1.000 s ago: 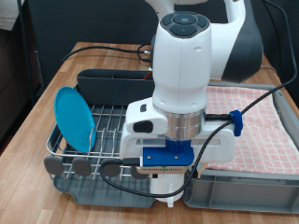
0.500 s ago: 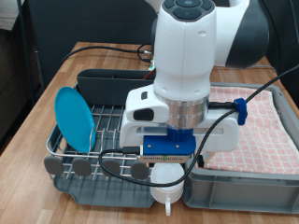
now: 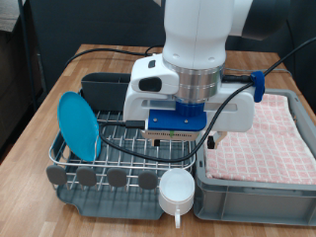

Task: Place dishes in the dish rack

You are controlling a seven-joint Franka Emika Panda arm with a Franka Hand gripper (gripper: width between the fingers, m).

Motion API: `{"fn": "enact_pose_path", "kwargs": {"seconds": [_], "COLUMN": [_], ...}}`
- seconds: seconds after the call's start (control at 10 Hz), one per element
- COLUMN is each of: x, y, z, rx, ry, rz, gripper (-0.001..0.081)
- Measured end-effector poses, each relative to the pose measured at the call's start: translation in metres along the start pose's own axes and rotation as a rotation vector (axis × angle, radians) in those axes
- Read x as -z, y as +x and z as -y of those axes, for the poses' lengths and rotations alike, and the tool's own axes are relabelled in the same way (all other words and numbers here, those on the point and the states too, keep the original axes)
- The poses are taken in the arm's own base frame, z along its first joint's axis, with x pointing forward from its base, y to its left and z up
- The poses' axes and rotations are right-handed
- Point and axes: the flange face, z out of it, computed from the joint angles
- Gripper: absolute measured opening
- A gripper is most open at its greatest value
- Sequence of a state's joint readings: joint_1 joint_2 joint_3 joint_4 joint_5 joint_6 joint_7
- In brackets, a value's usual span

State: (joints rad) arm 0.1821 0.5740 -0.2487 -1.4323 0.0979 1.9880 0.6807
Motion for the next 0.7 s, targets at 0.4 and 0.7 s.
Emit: {"fn": "enact_pose_path", "kwargs": {"seconds": [0.4, 0.7], "x": [0.033, 0.053], "y": [-0.006, -0.013], "z": [-0.009, -0.015], "rx": [-0.008, -0.018], "ry": [0.000, 0.000], "rz": [-0.047, -0.068], "gripper": [0.0802, 0.0802]}}
